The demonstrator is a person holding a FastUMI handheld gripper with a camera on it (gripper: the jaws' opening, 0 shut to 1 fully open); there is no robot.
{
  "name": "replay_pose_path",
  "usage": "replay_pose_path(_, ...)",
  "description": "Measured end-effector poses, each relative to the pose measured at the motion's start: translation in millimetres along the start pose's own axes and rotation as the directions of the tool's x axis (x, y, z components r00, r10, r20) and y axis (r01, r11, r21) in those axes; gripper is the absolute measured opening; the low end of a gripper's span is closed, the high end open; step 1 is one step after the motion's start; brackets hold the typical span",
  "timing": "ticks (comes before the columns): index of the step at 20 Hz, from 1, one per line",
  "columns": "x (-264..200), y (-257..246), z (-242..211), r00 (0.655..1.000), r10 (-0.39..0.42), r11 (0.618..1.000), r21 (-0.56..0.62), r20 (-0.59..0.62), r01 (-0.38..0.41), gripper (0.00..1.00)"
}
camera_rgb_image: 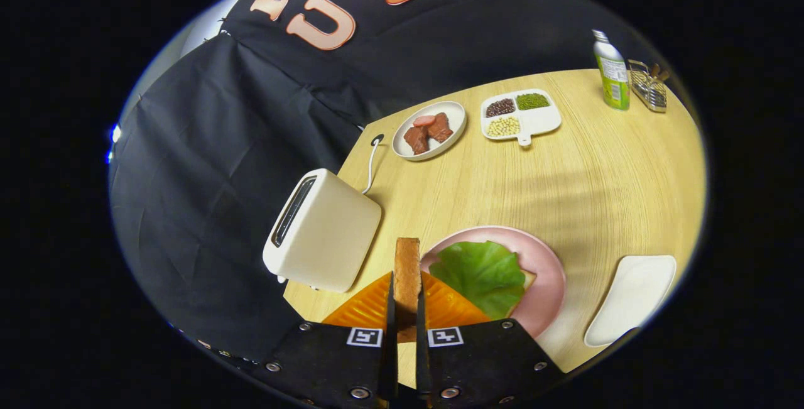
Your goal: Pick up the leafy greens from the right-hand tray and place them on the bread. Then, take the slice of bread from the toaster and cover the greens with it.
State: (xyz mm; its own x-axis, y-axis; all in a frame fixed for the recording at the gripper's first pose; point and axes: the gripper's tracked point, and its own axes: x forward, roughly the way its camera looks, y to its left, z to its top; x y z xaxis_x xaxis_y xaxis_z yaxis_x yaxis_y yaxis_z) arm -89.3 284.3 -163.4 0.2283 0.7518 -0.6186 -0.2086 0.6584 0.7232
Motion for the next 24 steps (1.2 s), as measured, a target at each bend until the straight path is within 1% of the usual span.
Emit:
replay_pose_path(2, -1.0, -10.5, -2.3, 1.0, 0.002, 1.0, 0.015, 0.013, -0.002, 0.12)
replay_pose_path(7, -2.1, -18.4, -6.0, 0.997, 0.063, 0.997, 0.048, 0.039, -0.064, 0.12)
replay_pose_path(9, -0.5, -21.7, -3.6, 0.997, 0.062, 0.997, 0.048, 0.051, -0.064, 0.12)
replay_pose_path(16, 16.4, -46.1, -18.0, 0.999, 0.033, 0.998, 0.054, 0.019, -0.034, 0.12)
replay_pose_path(20, 21.8, -60.3, -20.2, 0.999, -0.026, 1.0, -0.013, 0.03, 0.026, 0.13)
replay_pose_path(22, 23.0, -68.5, -19.9, 0.997, -0.069, 0.996, -0.061, 0.044, 0.072, 0.19)
replay_pose_path(23, 23.8, -72.5, -19.2, 0.995, -0.09, 0.992, -0.086, 0.051, 0.094, 0.27)
replay_pose_path(24, 23.8, -74.1, -18.8, 0.993, -0.103, 0.988, -0.106, 0.057, 0.108, 0.32)
